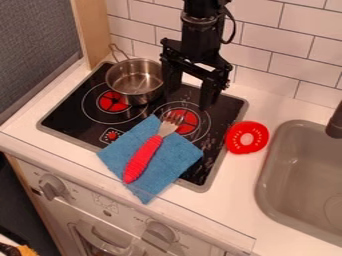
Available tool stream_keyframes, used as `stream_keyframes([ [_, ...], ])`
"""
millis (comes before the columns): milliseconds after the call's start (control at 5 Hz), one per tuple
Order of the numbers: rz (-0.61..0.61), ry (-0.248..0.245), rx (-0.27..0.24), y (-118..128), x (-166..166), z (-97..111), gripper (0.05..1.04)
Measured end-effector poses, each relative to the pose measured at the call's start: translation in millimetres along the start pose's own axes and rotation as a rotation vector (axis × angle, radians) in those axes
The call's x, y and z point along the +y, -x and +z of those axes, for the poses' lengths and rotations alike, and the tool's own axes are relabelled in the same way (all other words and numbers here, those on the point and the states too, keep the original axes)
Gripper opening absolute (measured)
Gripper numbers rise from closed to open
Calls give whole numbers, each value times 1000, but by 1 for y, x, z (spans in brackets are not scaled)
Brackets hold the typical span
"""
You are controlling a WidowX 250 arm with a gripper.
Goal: Moved the silver pot to the lower left side burner
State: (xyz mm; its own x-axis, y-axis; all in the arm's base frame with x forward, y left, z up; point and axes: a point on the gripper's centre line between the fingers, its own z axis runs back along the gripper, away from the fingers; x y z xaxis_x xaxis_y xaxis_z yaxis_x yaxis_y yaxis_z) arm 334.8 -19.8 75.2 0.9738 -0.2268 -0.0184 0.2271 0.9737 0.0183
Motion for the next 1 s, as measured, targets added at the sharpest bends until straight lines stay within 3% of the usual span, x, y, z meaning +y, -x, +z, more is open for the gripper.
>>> stream_keyframes([
  [200,-1,6,36,2,-1,-12,1001],
  [800,88,-58,-19,-31,61,-12,1001],
  [1000,128,-46,5,-29,74,-33,1001],
])
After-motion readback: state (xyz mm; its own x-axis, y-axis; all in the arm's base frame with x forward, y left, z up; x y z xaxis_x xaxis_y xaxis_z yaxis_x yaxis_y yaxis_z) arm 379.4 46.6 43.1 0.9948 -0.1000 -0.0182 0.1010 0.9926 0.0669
